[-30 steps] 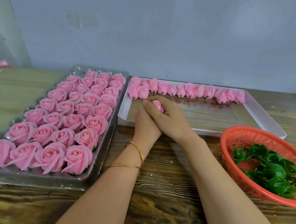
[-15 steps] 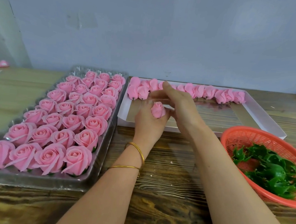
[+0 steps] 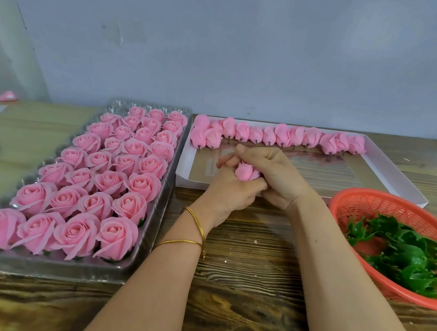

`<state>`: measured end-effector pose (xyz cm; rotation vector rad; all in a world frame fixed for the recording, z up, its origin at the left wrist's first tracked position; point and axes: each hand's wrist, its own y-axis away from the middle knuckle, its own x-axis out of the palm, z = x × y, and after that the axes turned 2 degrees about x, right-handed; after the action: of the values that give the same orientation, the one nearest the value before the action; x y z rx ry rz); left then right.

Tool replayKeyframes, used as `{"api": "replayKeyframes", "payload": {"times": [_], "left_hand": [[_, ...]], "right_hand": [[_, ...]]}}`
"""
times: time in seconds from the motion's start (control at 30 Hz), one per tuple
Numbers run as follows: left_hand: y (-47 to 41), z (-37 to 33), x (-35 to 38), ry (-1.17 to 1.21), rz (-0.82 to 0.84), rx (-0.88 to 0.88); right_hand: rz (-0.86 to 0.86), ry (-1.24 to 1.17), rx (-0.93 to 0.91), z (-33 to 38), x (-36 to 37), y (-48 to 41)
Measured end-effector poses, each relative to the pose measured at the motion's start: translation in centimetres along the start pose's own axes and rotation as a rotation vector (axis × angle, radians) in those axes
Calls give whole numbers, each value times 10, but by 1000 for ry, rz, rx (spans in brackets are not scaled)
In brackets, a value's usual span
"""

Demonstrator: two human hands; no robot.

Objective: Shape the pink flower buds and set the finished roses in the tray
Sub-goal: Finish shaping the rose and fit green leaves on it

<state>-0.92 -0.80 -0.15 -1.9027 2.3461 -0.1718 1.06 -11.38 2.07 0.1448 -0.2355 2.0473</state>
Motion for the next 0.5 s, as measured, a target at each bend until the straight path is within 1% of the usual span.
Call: {"api": "replayKeyframes", "payload": {"times": [0.1, 0.23, 0.33, 0.4, 0.43, 0.5], "left_hand": [[2, -2, 2, 41, 16, -51], [1, -1, 0, 22, 8, -56], [-2, 0, 6, 18, -29, -56], [-2, 2, 3, 21, -35, -17], [0, 4, -4, 30, -37, -36], [-4, 5, 2, -12, -105, -148]], "right_hand": [[10, -17, -7, -2, 1, 2], [-3, -1, -21, -3, 2, 3], [-4, 50, -38, -4, 3, 5], [-17, 78, -49, -4, 2, 4], [-24, 91, -55, -4, 2, 4], [-37, 133, -66, -6, 1, 3]]}}
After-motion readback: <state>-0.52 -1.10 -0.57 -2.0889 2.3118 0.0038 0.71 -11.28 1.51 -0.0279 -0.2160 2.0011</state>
